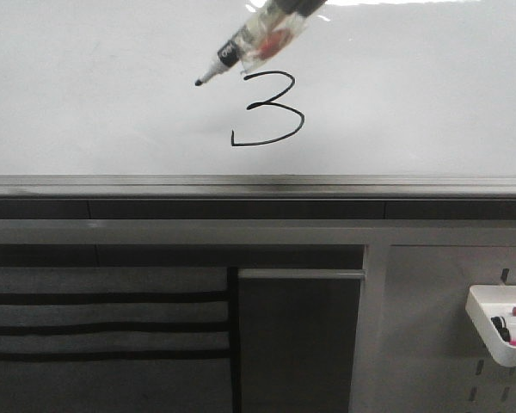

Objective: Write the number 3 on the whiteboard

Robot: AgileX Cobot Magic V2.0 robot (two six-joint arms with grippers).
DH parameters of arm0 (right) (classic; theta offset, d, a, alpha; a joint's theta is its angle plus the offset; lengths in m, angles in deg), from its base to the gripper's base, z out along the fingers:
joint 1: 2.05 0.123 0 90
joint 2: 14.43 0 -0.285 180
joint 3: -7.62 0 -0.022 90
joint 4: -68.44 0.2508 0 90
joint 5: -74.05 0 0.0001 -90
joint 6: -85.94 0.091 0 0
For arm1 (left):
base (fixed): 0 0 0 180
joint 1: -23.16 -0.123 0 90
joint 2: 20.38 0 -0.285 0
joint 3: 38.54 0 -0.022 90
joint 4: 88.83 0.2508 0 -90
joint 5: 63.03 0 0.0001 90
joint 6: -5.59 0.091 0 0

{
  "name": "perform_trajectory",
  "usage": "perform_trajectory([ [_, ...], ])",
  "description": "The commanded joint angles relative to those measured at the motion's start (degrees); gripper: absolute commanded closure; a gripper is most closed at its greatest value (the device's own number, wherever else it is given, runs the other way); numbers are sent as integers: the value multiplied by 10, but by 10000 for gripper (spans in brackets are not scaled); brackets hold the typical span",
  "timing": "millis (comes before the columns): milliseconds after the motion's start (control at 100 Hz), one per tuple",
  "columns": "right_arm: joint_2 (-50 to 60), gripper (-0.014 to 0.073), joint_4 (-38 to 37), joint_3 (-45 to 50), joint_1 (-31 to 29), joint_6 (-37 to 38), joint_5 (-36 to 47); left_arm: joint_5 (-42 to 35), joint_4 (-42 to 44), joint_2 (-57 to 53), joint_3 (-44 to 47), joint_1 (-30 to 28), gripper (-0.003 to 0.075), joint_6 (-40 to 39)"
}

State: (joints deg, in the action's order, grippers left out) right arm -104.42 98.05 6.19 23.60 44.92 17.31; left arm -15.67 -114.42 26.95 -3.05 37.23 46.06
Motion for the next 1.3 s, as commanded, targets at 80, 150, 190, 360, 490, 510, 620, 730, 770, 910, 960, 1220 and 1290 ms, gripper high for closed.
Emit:
perform_trajectory([
  [80,108,590,38,60,1,-104,-28,39,-164,48,-26,0,310,160],
  [150,131,590,38,77,1,-121,-40,66,-205,74,-36,0,310,208],
  [190,139,590,38,81,1,-129,-45,78,-219,88,-43,2,310,230],
  [360,148,590,38,82,1,-190,-54,86,-224,170,-82,44,310,262],
  [490,147,590,41,82,1,-205,-50,79,-216,235,-128,103,310,273],
  [510,147,590,41,82,1,-205,-50,75,-211,246,-133,112,310,273],
  [620,147,590,41,82,1,-210,-50,72,-199,300,-179,147,310,273],
  [730,147,590,41,82,1,-210,-50,72,-198,342,-222,175,310,273],
  [770,147,590,41,82,1,-210,-50,72,-198,357,-236,186,310,273],
  [910,147,590,41,82,1,-210,-47,74,-196,400,-281,224,310,273],
  [960,147,590,41,82,1,-210,-47,77,-188,409,-290,234,310,273],
  [1220,147,590,41,82,1,-210,-40,61,-182,418,-294,249,314,273],
  [1290,147,590,41,82,1,-210,-39,61,-182,418,-294,249,344,273],
])
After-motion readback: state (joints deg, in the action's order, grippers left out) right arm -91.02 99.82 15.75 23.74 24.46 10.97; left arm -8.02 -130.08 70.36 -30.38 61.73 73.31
